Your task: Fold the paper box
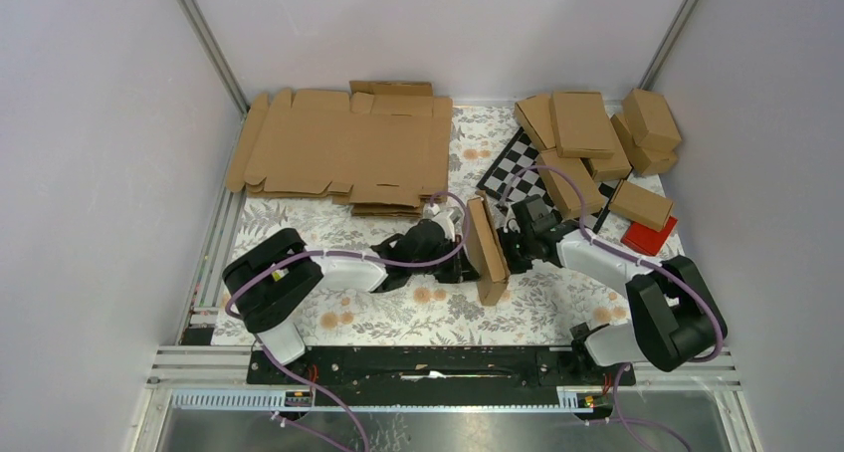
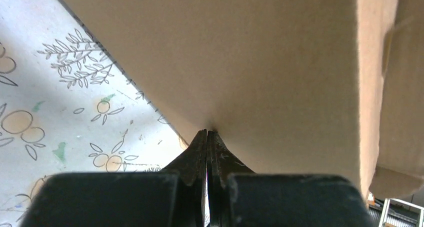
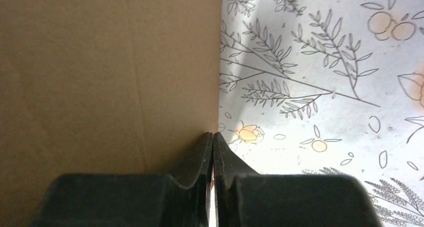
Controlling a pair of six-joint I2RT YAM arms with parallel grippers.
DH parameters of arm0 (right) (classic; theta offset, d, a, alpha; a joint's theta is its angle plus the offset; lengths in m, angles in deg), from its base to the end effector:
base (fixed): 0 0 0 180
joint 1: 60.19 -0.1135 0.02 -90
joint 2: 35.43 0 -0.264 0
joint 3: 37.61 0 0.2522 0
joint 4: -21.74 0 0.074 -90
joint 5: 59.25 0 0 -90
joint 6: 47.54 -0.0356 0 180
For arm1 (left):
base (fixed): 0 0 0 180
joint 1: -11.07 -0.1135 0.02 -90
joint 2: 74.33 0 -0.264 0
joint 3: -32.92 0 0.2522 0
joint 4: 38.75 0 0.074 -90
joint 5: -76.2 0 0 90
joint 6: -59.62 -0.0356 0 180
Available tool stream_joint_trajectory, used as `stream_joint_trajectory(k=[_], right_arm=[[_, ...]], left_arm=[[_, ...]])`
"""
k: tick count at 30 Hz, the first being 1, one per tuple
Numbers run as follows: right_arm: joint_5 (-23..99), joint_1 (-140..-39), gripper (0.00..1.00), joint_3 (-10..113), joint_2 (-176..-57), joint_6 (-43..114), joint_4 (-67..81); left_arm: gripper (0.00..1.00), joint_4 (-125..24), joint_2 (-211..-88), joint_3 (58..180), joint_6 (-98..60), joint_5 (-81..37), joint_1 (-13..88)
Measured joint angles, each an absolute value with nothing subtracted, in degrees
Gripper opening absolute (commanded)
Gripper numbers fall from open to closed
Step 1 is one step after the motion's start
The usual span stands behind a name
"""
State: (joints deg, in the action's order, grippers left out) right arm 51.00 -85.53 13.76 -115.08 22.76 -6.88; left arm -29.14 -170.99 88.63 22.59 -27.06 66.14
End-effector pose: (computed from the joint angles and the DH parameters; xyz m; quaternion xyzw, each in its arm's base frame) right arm 0.2237 0.1196 0.1637 -0.0964 0.9400 0.2631 0.1945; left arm 0.1845 -0.2784 0.1539 0.0724 0.8648 -0.4529 0.2044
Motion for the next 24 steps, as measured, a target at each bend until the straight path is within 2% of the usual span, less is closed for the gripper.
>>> stream_joint_trajectory(k=[5, 7, 9, 12, 16, 20, 24], right_arm=[[45.4, -90.0, 0.08, 14.9, -114.5, 23.2, -9.8], [44.1, -90.6, 0.13, 14.9, -113.8, 23.2, -10.5], [43.3, -91.1, 0.18, 14.9, -112.9, 23.1, -11.2], [42.5, -91.5, 0.19, 14.9, -110.9, 22.7, -12.1], [41.7, -91.8, 0.20, 14.9, -107.9, 21.8, -12.6], [40.6, -91.3, 0.21, 14.9, -104.8, 20.2, -12.9], [41.1, -88.8, 0.28, 14.9, -101.4, 18.9, -13.4]], left_arm=[[0.00, -36.0, -171.2, 91.8, 20.4, -27.7, 67.0], [0.00, -36.7, -171.2, 92.0, 20.2, -27.7, 67.2], [0.03, -37.2, -171.1, 92.0, 20.0, -27.6, 67.5], [0.07, -37.8, -170.8, 91.9, 20.0, -27.3, 67.6], [0.13, -36.7, -167.9, 89.9, 20.3, -27.1, 67.7], [0.14, -32.4, -164.7, 87.2, 21.6, -27.3, 67.2], [0.14, -29.2, -163.4, 85.0, 23.1, -27.4, 66.2]])
